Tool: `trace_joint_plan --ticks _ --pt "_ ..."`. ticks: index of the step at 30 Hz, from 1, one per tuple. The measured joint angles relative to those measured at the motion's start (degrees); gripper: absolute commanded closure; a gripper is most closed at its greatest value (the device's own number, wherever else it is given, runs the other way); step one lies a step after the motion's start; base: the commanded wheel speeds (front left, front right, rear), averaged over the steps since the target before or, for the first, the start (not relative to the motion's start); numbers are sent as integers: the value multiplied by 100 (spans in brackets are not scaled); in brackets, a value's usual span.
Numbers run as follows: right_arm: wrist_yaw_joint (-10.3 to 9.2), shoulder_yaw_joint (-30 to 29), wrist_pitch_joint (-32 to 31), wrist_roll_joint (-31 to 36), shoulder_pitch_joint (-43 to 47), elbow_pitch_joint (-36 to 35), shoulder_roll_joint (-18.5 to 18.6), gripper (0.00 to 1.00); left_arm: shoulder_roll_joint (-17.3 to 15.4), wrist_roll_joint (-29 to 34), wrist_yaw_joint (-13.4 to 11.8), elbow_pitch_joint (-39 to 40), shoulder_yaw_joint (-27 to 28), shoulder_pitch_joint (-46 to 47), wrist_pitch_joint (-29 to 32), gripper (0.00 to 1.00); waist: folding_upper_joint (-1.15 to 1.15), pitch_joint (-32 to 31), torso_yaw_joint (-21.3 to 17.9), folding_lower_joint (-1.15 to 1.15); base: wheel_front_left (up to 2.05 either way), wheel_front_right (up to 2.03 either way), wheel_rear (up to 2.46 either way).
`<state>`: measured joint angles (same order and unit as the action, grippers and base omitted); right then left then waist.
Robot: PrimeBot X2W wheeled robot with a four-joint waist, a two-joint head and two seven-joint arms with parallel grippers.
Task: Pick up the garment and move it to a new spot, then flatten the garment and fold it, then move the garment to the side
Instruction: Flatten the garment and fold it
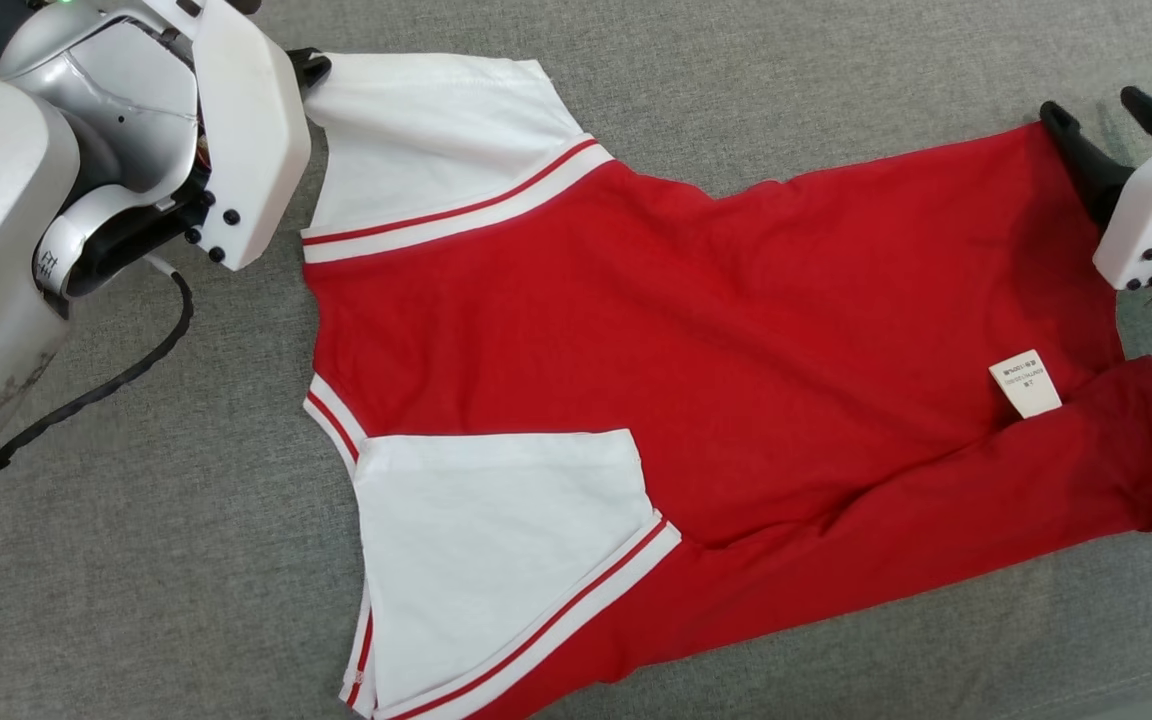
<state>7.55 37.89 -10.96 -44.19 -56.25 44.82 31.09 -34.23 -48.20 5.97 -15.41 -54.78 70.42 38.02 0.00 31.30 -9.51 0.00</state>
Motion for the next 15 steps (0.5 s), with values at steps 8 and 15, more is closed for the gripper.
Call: trace_joint_plan --ticks 8,15 --pt "0 252 24 -64 -168 227 81 9 -56 -26 -35 59 -4 -72 -22 100 0 -5 9 0 0 0 0" --pt "-1 533 -26 -218 -240 346 -59 59 -54 -34 -48 75 -15 -72 -24 100 0 48 49 0 0 0 0"
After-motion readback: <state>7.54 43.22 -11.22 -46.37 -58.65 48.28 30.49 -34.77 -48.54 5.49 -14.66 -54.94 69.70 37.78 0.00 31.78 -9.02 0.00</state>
